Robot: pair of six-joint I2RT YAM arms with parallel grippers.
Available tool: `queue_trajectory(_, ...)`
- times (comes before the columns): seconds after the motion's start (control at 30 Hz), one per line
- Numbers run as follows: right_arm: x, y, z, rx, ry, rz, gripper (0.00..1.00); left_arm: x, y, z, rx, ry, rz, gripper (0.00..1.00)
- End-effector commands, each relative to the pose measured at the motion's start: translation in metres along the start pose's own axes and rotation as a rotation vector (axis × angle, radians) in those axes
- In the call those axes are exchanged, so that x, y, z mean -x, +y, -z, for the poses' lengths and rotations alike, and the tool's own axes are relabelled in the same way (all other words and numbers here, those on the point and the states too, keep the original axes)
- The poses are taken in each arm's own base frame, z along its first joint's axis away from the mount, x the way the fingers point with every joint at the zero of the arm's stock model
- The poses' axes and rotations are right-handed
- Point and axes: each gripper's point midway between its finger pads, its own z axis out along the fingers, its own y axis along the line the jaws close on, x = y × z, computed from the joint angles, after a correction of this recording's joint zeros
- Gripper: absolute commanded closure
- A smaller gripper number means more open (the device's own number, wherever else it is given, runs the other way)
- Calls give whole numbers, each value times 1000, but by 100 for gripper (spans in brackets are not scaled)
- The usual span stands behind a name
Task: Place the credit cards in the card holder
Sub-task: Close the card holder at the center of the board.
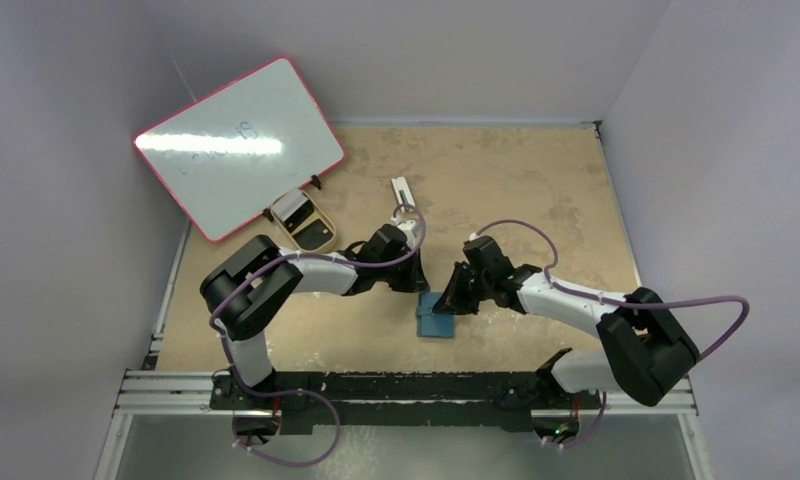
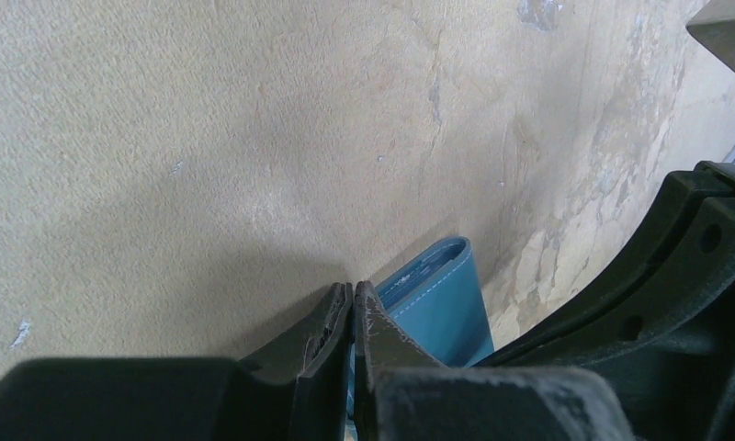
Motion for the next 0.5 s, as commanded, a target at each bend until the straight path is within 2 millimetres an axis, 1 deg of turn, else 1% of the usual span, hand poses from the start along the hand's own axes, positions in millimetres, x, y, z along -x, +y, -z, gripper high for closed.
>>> queue_trajectory(0.0,3,5,4,8,-20,-17,100,-1,20,-1,91,-3,-47,95)
queue_trajectory(0.1,1,1,3,2,-18,-35,100,-1,22,-1,102,-3,-49,95)
queue_trajectory(0.3,-2,3,9,29,-25,-63,100,0,25,0,117,-3,-51,95)
queue_trajectory(0.47,-7,-7,8,1,-17,-74,100,0,27,-1,125,-6,-46,96)
